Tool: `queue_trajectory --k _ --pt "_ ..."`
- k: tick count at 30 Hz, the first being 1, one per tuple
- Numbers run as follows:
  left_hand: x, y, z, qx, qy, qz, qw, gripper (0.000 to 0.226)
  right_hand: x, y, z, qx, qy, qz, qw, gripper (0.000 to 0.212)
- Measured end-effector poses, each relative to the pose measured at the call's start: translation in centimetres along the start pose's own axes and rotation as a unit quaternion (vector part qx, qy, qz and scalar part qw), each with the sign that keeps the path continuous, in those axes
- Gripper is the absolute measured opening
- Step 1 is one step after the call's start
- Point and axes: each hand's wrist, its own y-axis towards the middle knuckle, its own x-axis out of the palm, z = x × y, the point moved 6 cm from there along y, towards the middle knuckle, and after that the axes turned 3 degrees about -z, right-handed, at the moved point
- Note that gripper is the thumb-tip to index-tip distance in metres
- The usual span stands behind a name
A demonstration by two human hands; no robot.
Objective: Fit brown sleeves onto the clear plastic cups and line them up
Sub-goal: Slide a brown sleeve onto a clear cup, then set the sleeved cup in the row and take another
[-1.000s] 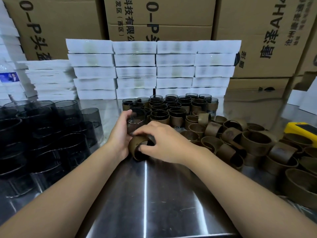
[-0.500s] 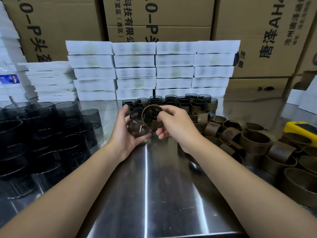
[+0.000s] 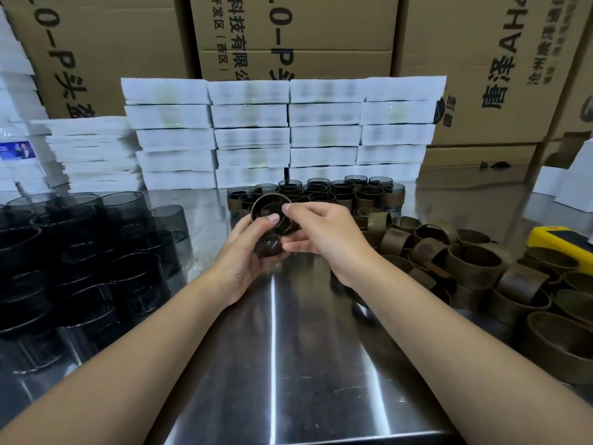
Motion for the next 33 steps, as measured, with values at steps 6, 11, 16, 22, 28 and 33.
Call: queue_trajectory --k 6,11,16,22,28,33 --pt "-0.1 0.0 0.0 0.002 0.001 0.029 1.0 0.048 -1.1 0.3 0.0 -0.01 -0.167 0.056 0.984 0.045" --pt "-0.2 -0.4 0.1 -0.013 0.028 0.04 0.999 0.063 -0.3 0.9 0.4 -0.018 -0.215 0.012 0.976 0.035" --pt "-0.1 -0.5 0.1 -0.006 0.049 0.04 0.998 0.063 -0.8 1.0 0.4 -0.03 -0.26 0.025 0.965 0.032" --pt "0.0 -0.8 0.3 -0.004 0.068 0.038 0.997 0.059 -1.2 1.0 0.7 -0.023 -0.239 0.037 0.97 0.019" --pt "0.2 -1.0 0.4 -0.009 0.081 0.035 0.996 0.062 -1.2 1.1 0.8 -0.019 -0.246 0.025 0.969 0.02" --pt "0.3 -1.2 0.4 -0.015 0.085 0.029 0.996 0.057 -1.3 1.4 1.1 -0.011 -0.244 0.017 0.97 0.021"
